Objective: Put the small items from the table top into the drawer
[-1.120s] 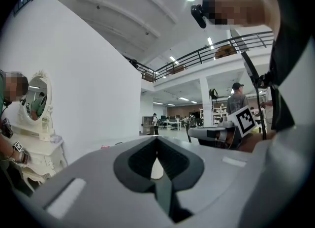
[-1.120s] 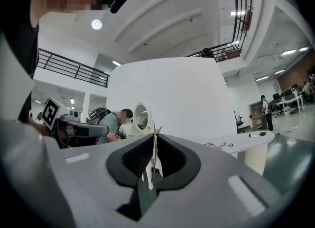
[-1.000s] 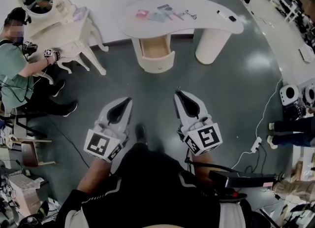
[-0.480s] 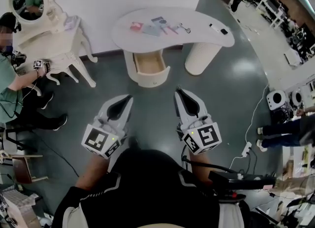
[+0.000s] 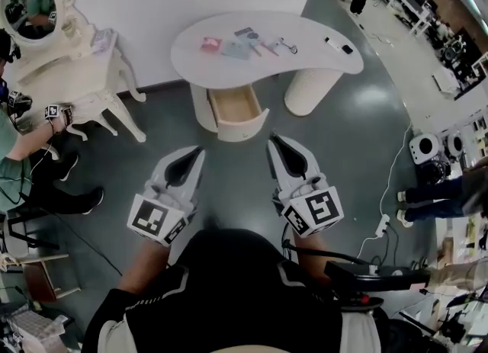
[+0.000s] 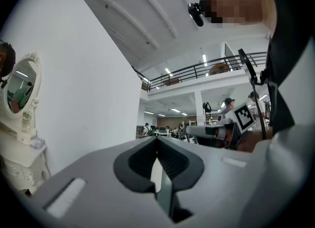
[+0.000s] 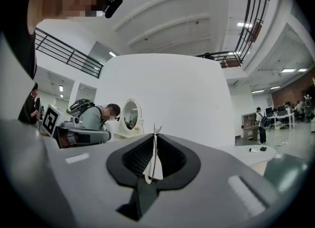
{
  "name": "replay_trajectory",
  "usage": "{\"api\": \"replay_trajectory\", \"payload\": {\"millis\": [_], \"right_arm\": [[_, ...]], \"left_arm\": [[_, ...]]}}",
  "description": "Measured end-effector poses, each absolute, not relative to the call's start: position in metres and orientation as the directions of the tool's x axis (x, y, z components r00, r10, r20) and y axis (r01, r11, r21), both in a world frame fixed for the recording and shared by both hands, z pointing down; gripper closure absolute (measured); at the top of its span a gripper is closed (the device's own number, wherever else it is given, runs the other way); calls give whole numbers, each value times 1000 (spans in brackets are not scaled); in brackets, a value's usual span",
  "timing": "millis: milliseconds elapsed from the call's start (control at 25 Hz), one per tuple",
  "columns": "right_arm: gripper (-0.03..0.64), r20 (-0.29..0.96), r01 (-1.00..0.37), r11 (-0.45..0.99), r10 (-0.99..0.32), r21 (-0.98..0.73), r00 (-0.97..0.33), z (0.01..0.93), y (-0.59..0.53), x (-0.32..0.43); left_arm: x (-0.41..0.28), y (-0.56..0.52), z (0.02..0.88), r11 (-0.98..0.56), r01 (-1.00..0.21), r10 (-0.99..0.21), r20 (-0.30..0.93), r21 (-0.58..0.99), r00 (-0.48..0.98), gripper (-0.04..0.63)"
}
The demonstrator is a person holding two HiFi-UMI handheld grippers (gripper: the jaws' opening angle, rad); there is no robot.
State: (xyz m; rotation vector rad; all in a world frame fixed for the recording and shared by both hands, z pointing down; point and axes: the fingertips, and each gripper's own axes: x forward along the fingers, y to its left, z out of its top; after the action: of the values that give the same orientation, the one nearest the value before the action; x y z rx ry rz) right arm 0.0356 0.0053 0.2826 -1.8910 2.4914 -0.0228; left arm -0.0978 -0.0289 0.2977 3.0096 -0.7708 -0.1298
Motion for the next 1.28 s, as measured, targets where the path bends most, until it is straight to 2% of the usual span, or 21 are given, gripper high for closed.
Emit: {"api": "replay_trajectory", "payload": {"millis": [600,1280], "right_arm": [[588,80,-967,254,-964,5,-253,294,-62,-6],[588,3,-957,286,-958,-49,-287,297,-117,37]], "left_arm": [[-139,-96,313,-874,-476,-484,-93,93,870,594],[-114,-141,313,-836,-546,-548,-45,47,835,594]]}}
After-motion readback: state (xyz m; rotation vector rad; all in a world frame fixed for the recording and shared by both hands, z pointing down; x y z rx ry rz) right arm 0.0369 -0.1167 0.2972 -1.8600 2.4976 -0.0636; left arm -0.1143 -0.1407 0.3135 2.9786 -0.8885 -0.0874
